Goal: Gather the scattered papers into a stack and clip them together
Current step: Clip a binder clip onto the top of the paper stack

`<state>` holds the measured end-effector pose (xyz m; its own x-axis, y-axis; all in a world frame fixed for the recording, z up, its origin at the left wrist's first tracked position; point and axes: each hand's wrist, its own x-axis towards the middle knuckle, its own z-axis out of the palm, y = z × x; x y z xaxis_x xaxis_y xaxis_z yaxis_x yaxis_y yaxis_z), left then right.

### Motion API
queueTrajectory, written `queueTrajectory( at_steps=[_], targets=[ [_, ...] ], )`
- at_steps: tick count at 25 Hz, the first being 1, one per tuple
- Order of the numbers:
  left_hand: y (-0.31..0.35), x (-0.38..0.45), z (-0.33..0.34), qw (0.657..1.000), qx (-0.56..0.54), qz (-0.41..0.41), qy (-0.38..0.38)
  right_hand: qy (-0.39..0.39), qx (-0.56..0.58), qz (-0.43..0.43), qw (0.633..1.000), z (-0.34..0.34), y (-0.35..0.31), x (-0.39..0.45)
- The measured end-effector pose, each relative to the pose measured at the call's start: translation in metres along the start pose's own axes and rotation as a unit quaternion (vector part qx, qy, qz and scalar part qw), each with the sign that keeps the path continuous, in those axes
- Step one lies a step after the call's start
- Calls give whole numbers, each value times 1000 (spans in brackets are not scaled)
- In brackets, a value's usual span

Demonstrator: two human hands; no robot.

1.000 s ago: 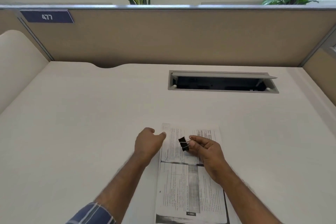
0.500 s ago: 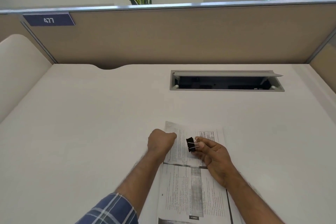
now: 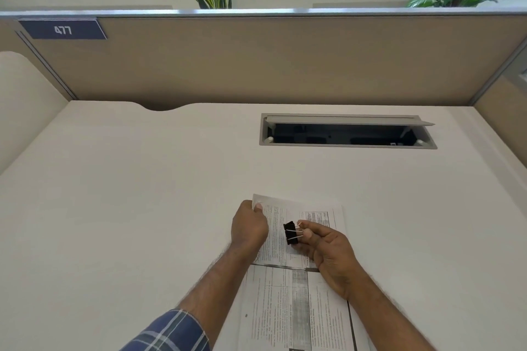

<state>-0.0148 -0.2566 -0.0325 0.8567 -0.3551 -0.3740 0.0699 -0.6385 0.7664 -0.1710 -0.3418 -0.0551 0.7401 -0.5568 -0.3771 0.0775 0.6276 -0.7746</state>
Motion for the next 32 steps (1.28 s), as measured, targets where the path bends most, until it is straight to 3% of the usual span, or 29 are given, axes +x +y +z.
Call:
queueTrajectory(
  at_steps=[3, 6, 10, 13, 20, 23, 26, 32],
  targets=[
    [-7, -3, -1, 998, -32, 46, -6, 12, -100, -38, 994, 12, -23, 4],
    [-13, -11, -6, 994, -59, 92, -14, -30, -250, -119, 960, 31, -66, 14],
    [-17, -21, -13, 986, -92, 135, -26, -64, -505, -195, 838, 55, -113, 25],
    [-15, -28, -16, 980, -112, 160, -32, -74, -609, -210, 761, 66, -126, 27],
    [-14, -32, -19, 976, -136, 168, -35, -102, -713, -248, 648, 82, -130, 26],
    [-13, -34, -19, 973, -142, 176, -40, -107, -727, -229, 638, 83, -129, 29],
    [-11, -33, -19, 970, -156, 183, -45, -114, -721, -201, 653, 82, -127, 31],
    [-11, -31, -17, 969, -169, 172, -49, -106, -644, -177, 736, 82, -122, 33]
  ],
)
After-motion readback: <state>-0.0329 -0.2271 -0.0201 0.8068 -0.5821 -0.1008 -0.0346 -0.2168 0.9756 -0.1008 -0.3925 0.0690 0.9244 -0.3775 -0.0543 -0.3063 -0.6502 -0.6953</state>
